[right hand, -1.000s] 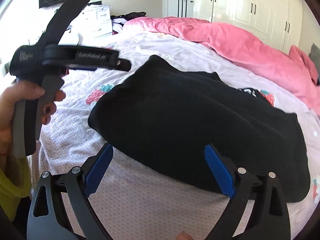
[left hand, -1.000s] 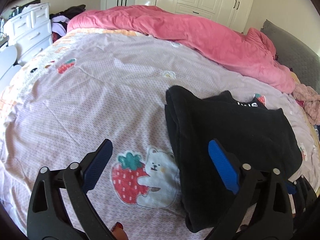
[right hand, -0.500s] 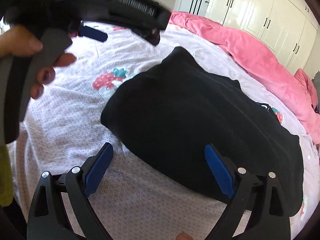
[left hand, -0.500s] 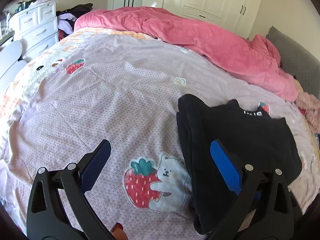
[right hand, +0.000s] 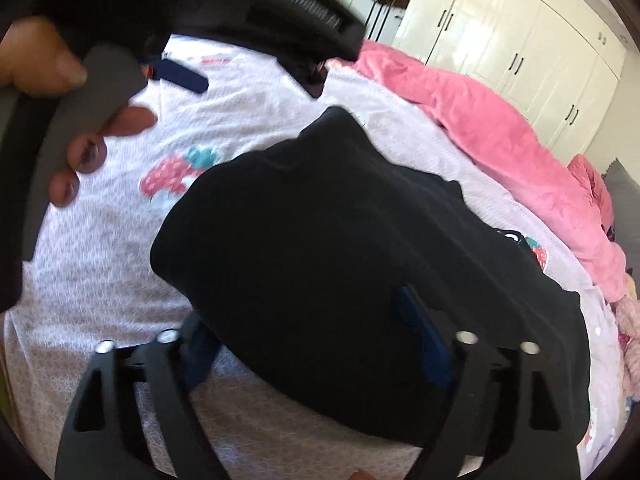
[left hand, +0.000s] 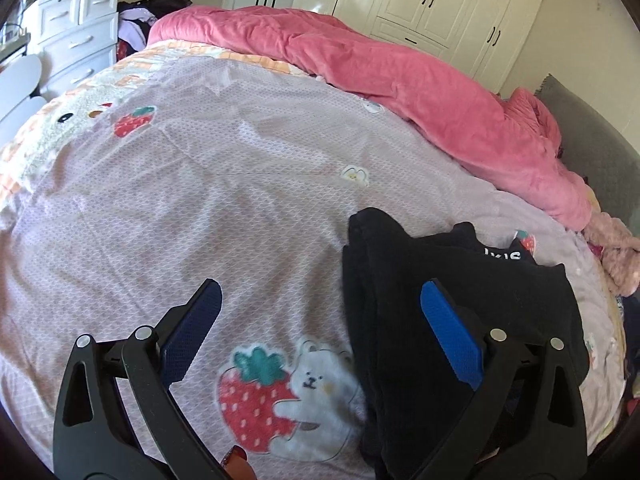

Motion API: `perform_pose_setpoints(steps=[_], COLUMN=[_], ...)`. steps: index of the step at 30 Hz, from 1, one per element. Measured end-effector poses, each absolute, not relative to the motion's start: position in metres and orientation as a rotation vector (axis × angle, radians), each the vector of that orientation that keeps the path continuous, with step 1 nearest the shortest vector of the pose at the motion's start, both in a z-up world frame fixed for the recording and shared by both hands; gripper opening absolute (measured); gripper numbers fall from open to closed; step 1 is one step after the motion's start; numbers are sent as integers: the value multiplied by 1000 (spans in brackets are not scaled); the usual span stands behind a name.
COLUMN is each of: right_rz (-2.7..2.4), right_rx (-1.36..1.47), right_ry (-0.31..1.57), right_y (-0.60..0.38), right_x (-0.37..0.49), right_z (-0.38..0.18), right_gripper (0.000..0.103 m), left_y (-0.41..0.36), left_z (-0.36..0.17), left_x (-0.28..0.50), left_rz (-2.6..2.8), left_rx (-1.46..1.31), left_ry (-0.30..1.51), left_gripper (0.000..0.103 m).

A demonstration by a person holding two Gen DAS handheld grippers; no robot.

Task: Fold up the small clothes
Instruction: 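Close both tools on the end of the folded black shirt, then lift the shirt end with both tools and fold it over the bundle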

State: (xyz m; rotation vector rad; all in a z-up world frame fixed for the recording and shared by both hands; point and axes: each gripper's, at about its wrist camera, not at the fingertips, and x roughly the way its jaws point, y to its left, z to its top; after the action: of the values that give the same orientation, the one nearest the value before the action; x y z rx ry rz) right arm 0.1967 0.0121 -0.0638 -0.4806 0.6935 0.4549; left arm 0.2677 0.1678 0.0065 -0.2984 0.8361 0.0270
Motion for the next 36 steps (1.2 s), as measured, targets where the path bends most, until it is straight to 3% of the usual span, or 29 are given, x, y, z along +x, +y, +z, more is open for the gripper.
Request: perform_pose_setpoints(steps=[3, 6, 13, 20, 24, 29, 36], right_rz=[538, 579, 603, 601, 597, 599, 599], right_rx=[-378, -254, -225, -219, -226, -213, -169], right_ry=[690, 693, 650, 645, 638, 625, 587], right_y=[-4, -24, -36, -36, -35, -40, -65], right_x=[201, 207, 205, 196, 193, 192, 187], right_z=[-54, -45, -37, -37, -37, -33, -18], right_gripper=[24, 17, 15, 15, 15, 14, 13], left_y=[166, 162, 152, 134, 129, 126, 112], left_z=[0, -6, -26, -25, -23, -14, 10], left_x=[272, 274, 278, 277, 276, 271, 260], left_rz=[1, -43, -229, -273, -278, -289, -361], left_rx=[-340, -395, -605, -565, -554, -547, -568], left_ry=[850, 861, 893, 895, 893, 855, 802], left_gripper=[94, 93, 92, 41, 38, 17, 15])
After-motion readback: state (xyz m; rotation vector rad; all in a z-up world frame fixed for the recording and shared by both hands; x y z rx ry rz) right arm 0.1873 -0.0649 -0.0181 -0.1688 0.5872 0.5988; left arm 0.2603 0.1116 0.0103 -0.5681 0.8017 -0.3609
